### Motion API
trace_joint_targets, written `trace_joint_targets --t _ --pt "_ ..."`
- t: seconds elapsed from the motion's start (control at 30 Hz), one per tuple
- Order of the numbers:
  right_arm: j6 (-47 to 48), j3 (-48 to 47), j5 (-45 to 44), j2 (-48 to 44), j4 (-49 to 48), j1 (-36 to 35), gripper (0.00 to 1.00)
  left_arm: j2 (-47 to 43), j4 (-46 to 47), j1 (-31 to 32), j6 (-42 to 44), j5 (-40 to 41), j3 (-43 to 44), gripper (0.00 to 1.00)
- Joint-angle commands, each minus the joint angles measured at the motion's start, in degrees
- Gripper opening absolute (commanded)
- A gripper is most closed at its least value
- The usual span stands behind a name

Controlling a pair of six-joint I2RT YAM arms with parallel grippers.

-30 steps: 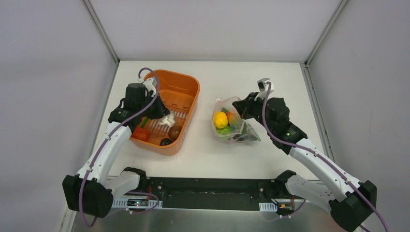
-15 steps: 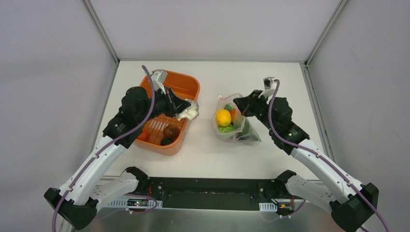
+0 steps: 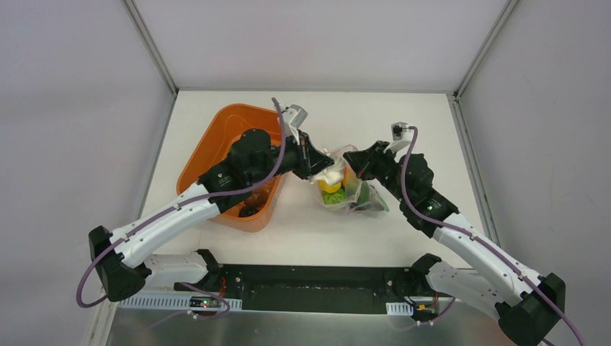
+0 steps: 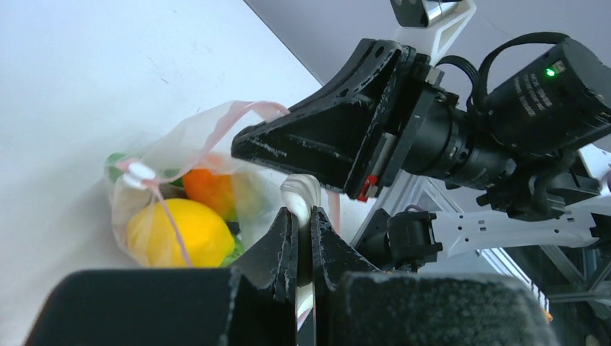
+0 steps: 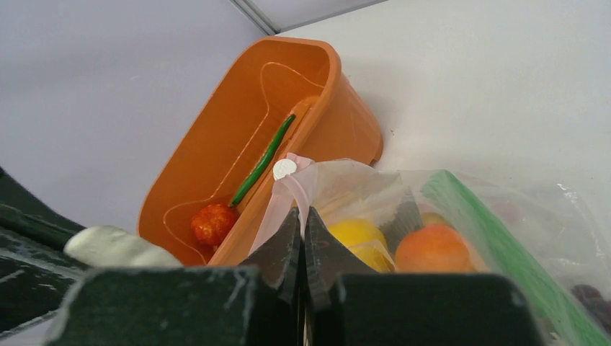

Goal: Place the food in the zip-top bag and seal the zipper
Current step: Place the fake vegetable in the zipper food storage bag.

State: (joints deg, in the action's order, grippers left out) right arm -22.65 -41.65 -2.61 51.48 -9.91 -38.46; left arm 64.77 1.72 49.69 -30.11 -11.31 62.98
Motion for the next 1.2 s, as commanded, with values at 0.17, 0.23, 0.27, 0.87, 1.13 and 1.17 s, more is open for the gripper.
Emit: trace_joint_targets --t 0.17,0.23,0.27,0.87,1.13,1.17 --pt "-2.2 -0.4 -0.8 -5.9 -3.6 -1.9 0.00 6.5 5.5 4.1 2.3 10.6 0.8 0.00" --pt "-2.4 0.1 -1.1 -7.1 -3.8 -2.0 0.00 7.1 5.1 4.4 2.8 12.8 0.2 0.00" --pt "-2.5 0.3 -0.5 -7.7 -4.2 -2.0 0.00 7.6 5.6 4.5 2.4 12.8 0.2 0.00" --pt "-5.5 0.6 -3.8 -6.0 -5.9 -2.1 0.00 6.1 -7.5 9.7 -6.1 21.3 6.0 0.00" --pt "-6.4 0.8 -3.0 -4.7 -7.7 -2.7 0.00 11.0 -6.3 11.4 -13.3 25.3 8.3 0.00" --pt "-6.3 0.9 -3.1 -4.9 -7.9 -2.8 0.00 11.8 -6.2 11.5 -13.8 26.0 8.4 0.00"
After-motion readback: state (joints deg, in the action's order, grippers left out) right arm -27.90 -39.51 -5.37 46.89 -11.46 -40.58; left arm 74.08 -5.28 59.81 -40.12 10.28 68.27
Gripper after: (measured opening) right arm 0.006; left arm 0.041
